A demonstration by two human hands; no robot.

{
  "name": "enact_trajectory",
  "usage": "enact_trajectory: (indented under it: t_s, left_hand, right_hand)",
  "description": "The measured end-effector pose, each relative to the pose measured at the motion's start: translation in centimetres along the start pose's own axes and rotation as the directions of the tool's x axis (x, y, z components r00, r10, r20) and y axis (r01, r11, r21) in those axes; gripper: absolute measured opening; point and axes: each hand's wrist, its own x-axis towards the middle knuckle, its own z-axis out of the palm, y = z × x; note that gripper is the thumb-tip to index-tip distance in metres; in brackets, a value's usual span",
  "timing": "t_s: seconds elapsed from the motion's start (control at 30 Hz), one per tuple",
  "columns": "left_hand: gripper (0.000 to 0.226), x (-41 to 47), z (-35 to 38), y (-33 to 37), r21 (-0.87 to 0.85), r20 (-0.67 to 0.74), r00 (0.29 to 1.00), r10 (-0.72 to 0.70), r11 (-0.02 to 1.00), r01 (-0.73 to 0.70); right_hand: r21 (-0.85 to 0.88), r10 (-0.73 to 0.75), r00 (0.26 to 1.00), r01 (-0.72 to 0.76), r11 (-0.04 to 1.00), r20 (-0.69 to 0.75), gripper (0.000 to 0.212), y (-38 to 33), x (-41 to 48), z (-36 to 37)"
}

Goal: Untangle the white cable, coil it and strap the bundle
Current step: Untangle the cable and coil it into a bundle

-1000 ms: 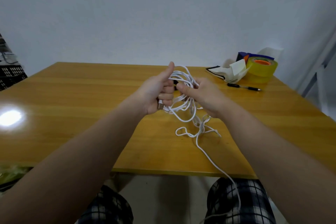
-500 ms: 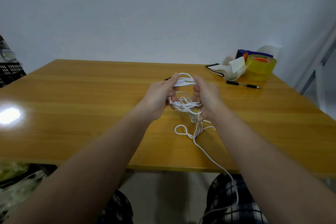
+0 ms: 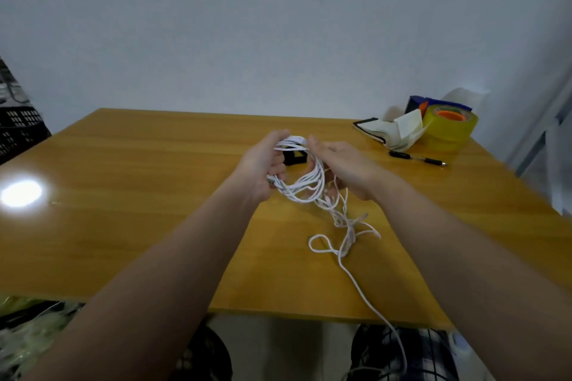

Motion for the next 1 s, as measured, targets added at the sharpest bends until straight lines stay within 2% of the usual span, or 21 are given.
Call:
enact_trajectory:
  t_s: [0.13, 0.2, 0.3, 0.37, 0.47, 0.53, 0.6, 0.67, 0.7, 0.77, 0.8, 0.9, 0.97, 1.0]
  left_hand:
    - [0.027, 1.0, 0.1, 1.6, -0.046, 0.001, 0.999, 0.048, 0.998, -0.048]
    - [0.028, 1.6, -0.3, 2.4, -0.043, -0.004, 0.996, 0.095, 0.995, -0.095]
    - [0.032, 2.4, -1.7, 3.1, 0.106, 0.025, 0.987, 0.158, 0.981, -0.16]
    - [0.034, 3.0, -2.6, 2.8, 0.231, 0.026, 0.986, 0.166, 0.958, -0.168]
    - [0.033, 3.4, -3.1, 2.6, 0.297, 0.021, 0.981, 0.191, 0.936, -0.188]
    - [0.031, 3.4, -3.0, 3.0, 0.234, -0.021, 0.972, 0.236, 0.946, -0.225]
    - [0.032, 3.4, -2.9, 3.7, 0.085, -0.142, 0.959, 0.243, 0.969, -0.233]
    - [0.038, 3.2, -2.8, 4.3, -0.072, -0.226, 0.952, 0.207, 0.971, -0.229]
    - [0.041, 3.1, -2.8, 4.4, -0.108, -0.218, 0.958, 0.184, 0.971, -0.211]
    - [0.047, 2.5, -2.4, 4.3, -0.069, -0.092, 0.988, 0.122, 0.989, -0.128]
    - [0.047, 2.2, -2.1, 4.1, -0.018, -0.005, 0.996, 0.088, 0.996, -0.089]
    - [0.032, 0.6, -1.3, 3.2, 0.14, 0.213, 0.977, 0.004, 0.99, -0.035]
    - [0.023, -0.4, -0.9, 2.9, 0.241, 0.314, 0.949, -0.024, 0.969, -0.056]
    - [0.023, -0.8, -0.8, 2.9, 0.272, 0.34, 0.94, -0.031, 0.96, -0.066]
  right_hand:
    - [-0.062, 0.024, 0.997, -0.019, 0.998, 0.069, 0.042, -1.1, 0.8, -0.9]
    - [-0.168, 0.005, 0.999, 0.004, 0.986, 0.05, 0.041, -1.3, 0.7, -1.6]
    - [-0.249, -0.081, 0.993, 0.055, 0.967, -0.092, 0.041, -1.2, 0.8, -3.0]
    - [-0.262, -0.184, 0.957, 0.122, 0.957, -0.225, 0.04, -0.9, 1.2, -3.8]
    - [-0.241, -0.242, 0.914, 0.168, 0.956, -0.326, 0.038, -0.6, 1.9, -4.6]
    - [-0.26, -0.195, 0.93, 0.113, 0.959, -0.312, 0.04, -0.2, 2.0, -4.9]
    - [-0.273, -0.132, 0.958, 0.06, 0.96, -0.254, 0.045, 0.4, 1.9, -5.0]
    - [-0.187, -0.106, 0.971, 0.066, 0.98, -0.216, 0.047, 1.0, 1.7, -5.2]
    - [-0.084, -0.093, 0.973, 0.077, 0.993, -0.212, 0.048, 1.3, 1.7, -5.2]
    - [0.162, -0.057, 0.96, 0.104, 0.981, -0.273, 0.049, 1.6, 1.7, -5.2]
    - [0.221, -0.045, 0.938, 0.127, 0.967, -0.343, 0.048, 1.5, 1.8, -5.2]
    - [0.163, -0.052, 0.823, 0.173, 0.971, -0.565, 0.046, 1.0, 1.7, -5.4]
    - [0.042, -0.073, 0.76, 0.131, 0.99, -0.646, 0.044, 0.6, 1.7, -5.8]
    - [-0.025, -0.094, 0.753, 0.102, 0.994, -0.651, 0.044, 0.5, 1.6, -6.0]
